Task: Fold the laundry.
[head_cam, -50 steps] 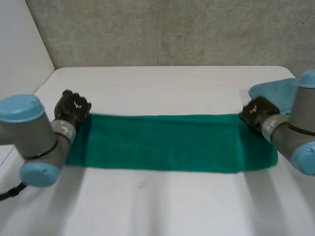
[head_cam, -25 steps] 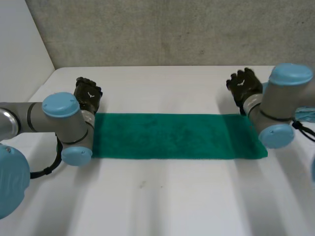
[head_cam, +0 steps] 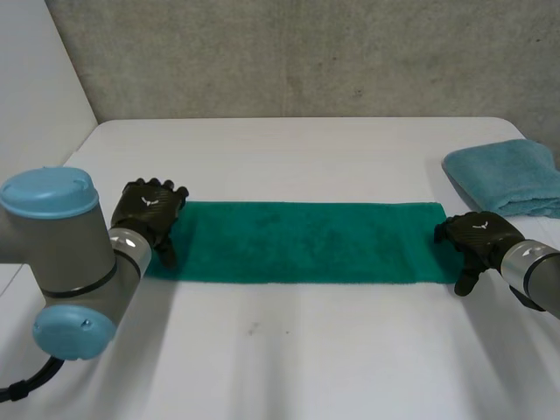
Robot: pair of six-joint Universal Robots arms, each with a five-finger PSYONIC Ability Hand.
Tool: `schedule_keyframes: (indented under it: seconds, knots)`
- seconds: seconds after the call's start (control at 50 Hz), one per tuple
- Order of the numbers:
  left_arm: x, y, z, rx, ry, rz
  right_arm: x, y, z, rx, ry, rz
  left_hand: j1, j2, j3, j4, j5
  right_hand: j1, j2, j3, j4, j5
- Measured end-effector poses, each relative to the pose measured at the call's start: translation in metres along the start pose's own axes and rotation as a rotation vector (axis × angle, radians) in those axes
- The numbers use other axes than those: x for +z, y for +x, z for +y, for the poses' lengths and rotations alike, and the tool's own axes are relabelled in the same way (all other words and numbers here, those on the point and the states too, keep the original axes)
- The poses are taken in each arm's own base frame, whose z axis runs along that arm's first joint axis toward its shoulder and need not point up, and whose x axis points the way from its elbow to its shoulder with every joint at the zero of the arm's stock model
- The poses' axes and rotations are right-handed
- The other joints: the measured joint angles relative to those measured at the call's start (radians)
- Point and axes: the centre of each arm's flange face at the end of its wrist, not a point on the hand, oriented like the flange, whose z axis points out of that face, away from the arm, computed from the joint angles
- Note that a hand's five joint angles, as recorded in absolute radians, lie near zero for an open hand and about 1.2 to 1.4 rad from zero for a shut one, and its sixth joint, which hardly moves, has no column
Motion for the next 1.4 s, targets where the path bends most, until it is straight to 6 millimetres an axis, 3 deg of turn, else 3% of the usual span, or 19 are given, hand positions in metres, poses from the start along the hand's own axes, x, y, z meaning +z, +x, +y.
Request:
schedule_keyframes:
  seconds: [0.2,0.26,0.32,0.38,0.62,0.74,0.78,0.8,0.88,0.96,1.02,1.04,1.08,1.1,1.16,1.2,1.28,1.32,1.4]
  knots:
    - [-0.007,0.003,0.007,-0.002,-0.011,0.024,0.013,0.006,0.011,-0.008,0.026,0.036,0.0,0.0,0.0,0.0,0.0,0.084,0.102,0.094,0.096,0.088]
    - [-0.006,0.003,0.008,0.001,-0.011,0.02,0.018,0.006,0.013,-0.01,0.029,0.039,0.0,0.0,0.0,0.0,0.0,0.216,0.261,0.243,0.244,0.226]
    - [-0.005,0.002,0.008,0.001,-0.012,0.018,0.021,0.007,0.015,-0.01,0.029,0.039,0.0,0.0,0.0,0.0,0.0,0.441,0.613,0.585,0.586,0.546]
    - [-0.006,0.002,0.008,0.001,-0.012,0.017,0.021,0.007,0.015,-0.009,0.028,0.04,0.0,0.0,0.0,0.0,0.0,0.554,0.766,0.755,0.76,0.728]
    - [-0.009,0.0,0.004,-0.001,-0.003,0.011,0.014,0.024,0.023,0.006,0.0,0.077,0.0,0.0,0.0,0.0,0.0,0.57,0.771,0.77,0.779,0.744]
    - [-0.017,-0.004,0.003,-0.003,-0.003,0.005,-0.012,0.08,0.035,-0.08,-0.051,0.234,0.0,0.0,0.0,0.0,0.0,0.57,0.771,0.77,0.779,0.744]
    - [-0.019,-0.005,0.004,-0.004,-0.004,0.002,-0.017,0.09,0.038,-0.105,-0.065,0.263,0.0,0.0,0.0,0.0,0.0,0.582,0.771,0.77,0.779,0.744]
    - [-0.02,-0.005,0.004,-0.005,-0.006,0.001,-0.024,0.107,0.043,-0.157,-0.095,0.31,0.0,0.0,0.0,0.0,0.0,0.59,0.771,0.77,0.779,0.744]
    - [-0.022,-0.007,0.004,-0.006,-0.008,-0.002,-0.032,0.127,0.047,-0.259,-0.136,0.361,0.0,0.0,0.0,0.0,0.0,0.59,0.771,0.77,0.779,0.744]
    - [-0.024,-0.008,0.003,-0.006,-0.005,-0.004,-0.03,0.122,0.033,-0.328,-0.112,0.355,0.0,-0.001,0.0,-0.001,0.0,0.598,0.771,0.77,0.779,0.744]
    - [-0.025,-0.008,0.002,-0.007,-0.001,-0.006,-0.024,0.096,0.004,-0.369,-0.027,0.312,0.0,-0.001,0.0,-0.001,0.0,0.6,0.771,0.77,0.779,0.746]
    - [-0.025,-0.008,0.002,-0.007,-0.001,-0.006,-0.024,0.096,0.004,-0.369,-0.027,0.312,0.0,-0.001,0.0,-0.001,0.0,0.6,0.771,0.77,0.779,0.746]
    - [-0.026,-0.01,0.0,-0.008,0.007,-0.009,-0.018,0.056,-0.035,-0.41,0.09,0.253,0.0,-0.001,0.0,-0.001,0.0,0.6,0.771,0.77,0.779,0.755]
    - [-0.026,-0.01,0.0,-0.008,0.007,-0.009,-0.018,0.056,-0.035,-0.41,0.09,0.253,0.0,-0.001,0.0,-0.001,0.0,0.6,0.771,0.77,0.779,0.755]
    - [-0.027,-0.012,-0.003,-0.01,0.017,-0.016,-0.017,-0.005,-0.083,-0.462,0.237,0.18,0.0,-0.001,0.0,-0.001,0.0,0.6,0.771,0.77,0.779,0.755]
    - [-0.027,-0.013,-0.005,-0.012,0.021,-0.021,-0.017,-0.038,-0.104,-0.492,0.304,0.138,0.0,-0.001,0.0,-0.001,0.0,0.6,0.771,0.77,0.779,0.755]
    - [-0.027,-0.016,-0.006,-0.014,0.026,-0.029,-0.018,-0.101,-0.13,-0.545,0.416,0.047,0.0,-0.001,0.0,-0.001,0.0,0.6,0.771,0.77,0.78,0.755]
    - [-0.027,-0.018,-0.008,-0.015,0.03,-0.033,-0.02,-0.153,-0.142,-0.584,0.494,-0.04,0.0,-0.001,0.0,-0.001,0.0,0.6,0.771,0.77,0.78,0.755]
    - [-0.027,-0.019,-0.009,-0.016,0.037,-0.037,-0.017,-0.218,-0.139,-0.631,0.565,-0.169,-0.001,-0.001,0.0,-0.001,0.0,0.6,0.771,0.77,0.78,0.755]
